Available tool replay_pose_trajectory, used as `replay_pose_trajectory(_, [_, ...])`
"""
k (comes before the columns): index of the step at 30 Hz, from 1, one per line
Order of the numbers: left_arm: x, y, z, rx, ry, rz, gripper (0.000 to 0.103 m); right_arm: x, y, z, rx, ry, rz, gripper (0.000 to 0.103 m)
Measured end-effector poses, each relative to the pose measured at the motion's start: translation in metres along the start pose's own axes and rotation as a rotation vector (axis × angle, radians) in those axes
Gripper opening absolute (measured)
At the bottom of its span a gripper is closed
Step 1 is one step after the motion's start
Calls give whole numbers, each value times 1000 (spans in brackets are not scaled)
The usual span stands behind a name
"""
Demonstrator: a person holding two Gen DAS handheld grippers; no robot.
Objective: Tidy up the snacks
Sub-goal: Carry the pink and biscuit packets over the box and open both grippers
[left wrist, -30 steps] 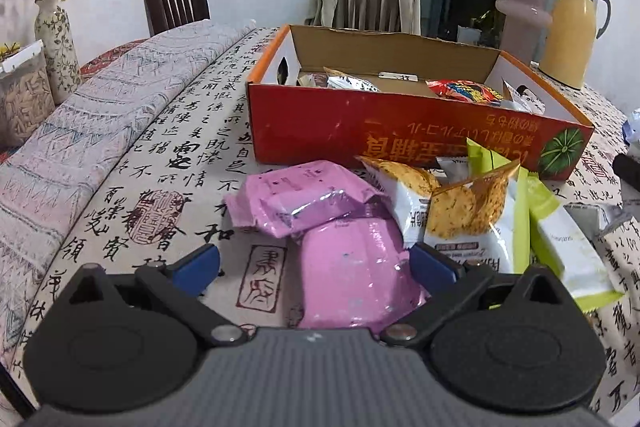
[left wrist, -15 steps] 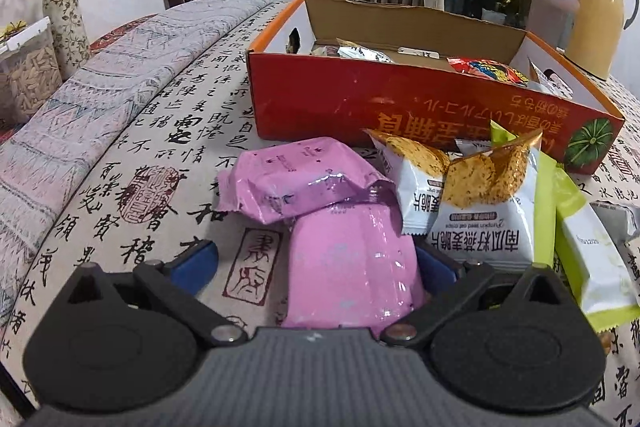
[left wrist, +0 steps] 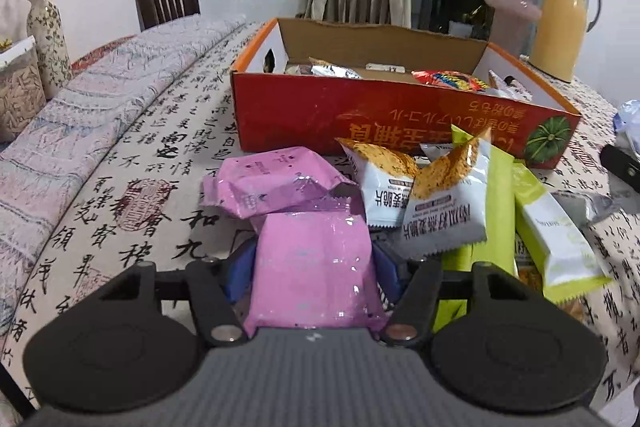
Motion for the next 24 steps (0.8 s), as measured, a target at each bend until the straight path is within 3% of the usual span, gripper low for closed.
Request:
replay_pose_trajectory(11, [-9,-65,-4,203,33,-53,63,-1,-4,1,10,-16,-11,41])
replay_pose_trajectory(18, [-5,-80,16,276,35,-65,63,-15,-14,6,21,-40,3,41])
replay_pose_trajectory(24, [6,-85,52,338,50,-85,63,-31,-14,29,48,-73,16,41])
Point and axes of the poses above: each gripper's, at about its wrist camera, not at the fingertips, and y roughly the way its jaws point, x to its right, z to its top, the point moved 10 cm from there along y, roughly the way its jaws point, and after that the axes turned 8 degrees about -x, right-handed, at the moved point
